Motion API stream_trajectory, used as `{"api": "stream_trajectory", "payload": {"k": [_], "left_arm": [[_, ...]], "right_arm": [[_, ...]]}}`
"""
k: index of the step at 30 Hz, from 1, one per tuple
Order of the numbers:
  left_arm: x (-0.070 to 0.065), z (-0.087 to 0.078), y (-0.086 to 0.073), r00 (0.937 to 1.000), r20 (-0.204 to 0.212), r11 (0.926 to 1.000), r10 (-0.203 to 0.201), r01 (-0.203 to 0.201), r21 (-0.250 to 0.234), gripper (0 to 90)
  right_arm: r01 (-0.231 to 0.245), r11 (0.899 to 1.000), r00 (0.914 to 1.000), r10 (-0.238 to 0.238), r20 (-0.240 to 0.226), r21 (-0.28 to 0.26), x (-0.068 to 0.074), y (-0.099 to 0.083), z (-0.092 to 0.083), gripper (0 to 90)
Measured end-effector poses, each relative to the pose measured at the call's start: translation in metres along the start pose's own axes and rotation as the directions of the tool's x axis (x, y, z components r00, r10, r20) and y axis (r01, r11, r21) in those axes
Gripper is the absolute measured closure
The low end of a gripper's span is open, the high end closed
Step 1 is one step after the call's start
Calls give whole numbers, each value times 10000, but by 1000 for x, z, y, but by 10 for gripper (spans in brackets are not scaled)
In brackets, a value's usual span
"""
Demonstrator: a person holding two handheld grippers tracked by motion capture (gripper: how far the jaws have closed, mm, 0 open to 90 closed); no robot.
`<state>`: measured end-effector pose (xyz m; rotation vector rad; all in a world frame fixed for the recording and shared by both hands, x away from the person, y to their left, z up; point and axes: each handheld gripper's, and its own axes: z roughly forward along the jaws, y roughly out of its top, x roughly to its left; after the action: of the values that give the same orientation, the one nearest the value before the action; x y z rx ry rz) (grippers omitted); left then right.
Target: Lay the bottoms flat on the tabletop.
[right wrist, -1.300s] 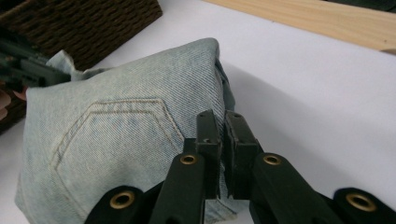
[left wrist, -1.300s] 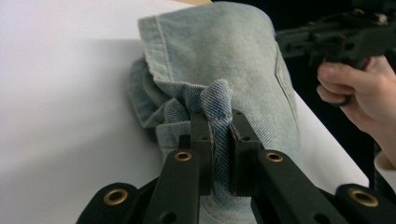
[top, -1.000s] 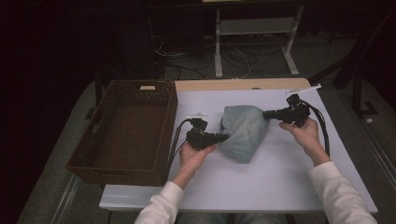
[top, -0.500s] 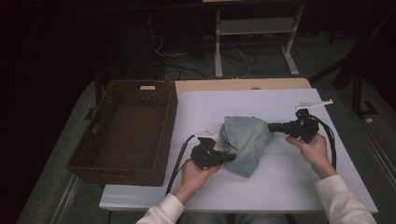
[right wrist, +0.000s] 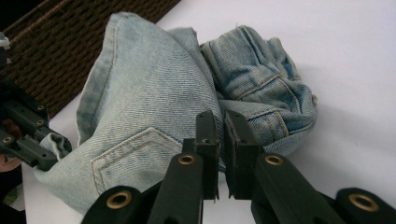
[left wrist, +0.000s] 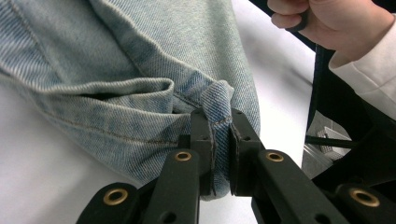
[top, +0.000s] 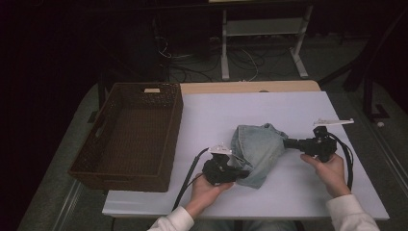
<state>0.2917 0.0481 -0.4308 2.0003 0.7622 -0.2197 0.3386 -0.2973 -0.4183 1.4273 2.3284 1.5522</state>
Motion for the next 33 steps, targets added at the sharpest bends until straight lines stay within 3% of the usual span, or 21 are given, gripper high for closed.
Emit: {"api": "stream_trajectory", "payload": {"k": [5, 9, 13, 17, 25, 30, 33], "left_arm": [[-1, 5, -2, 10000, 31, 9999, 42, -42, 116, 824], [-1, 6, -3, 10000, -11, 9999, 67, -67, 152, 824], [0, 7, -4, 9999, -89, 9998, 104, -102, 197, 822], [1, 8, -3, 10000, -49, 9997, 49, -48, 219, 822], [1, 8, -3, 9999, -104, 9996, 137, -134, 248, 820], [1, 9, -3, 9998, -131, 9996, 137, -133, 248, 818], [1, 8, -3, 9998, -137, 9996, 137, -133, 241, 817]], "right_arm": [[-81, 9999, 9999, 80, -106, -125, -2, -8, -6, 817], [-260, 9991, 9996, 256, -123, -338, -1, -4, -10, 716], [60, 9978, 9999, -52, 122, -663, 7, 4, -15, 594], [578, 9957, 9983, -572, 106, -727, 16, 20, -11, 533], [1202, 9926, 9927, -1203, -49, -161, 25, 40, 14, 501], [1114, 9938, 9929, -1115, -421, -53, 24, 49, 22, 530], [1040, 9943, 9938, -1031, -408, 220, 25, 48, 25, 546]]}}
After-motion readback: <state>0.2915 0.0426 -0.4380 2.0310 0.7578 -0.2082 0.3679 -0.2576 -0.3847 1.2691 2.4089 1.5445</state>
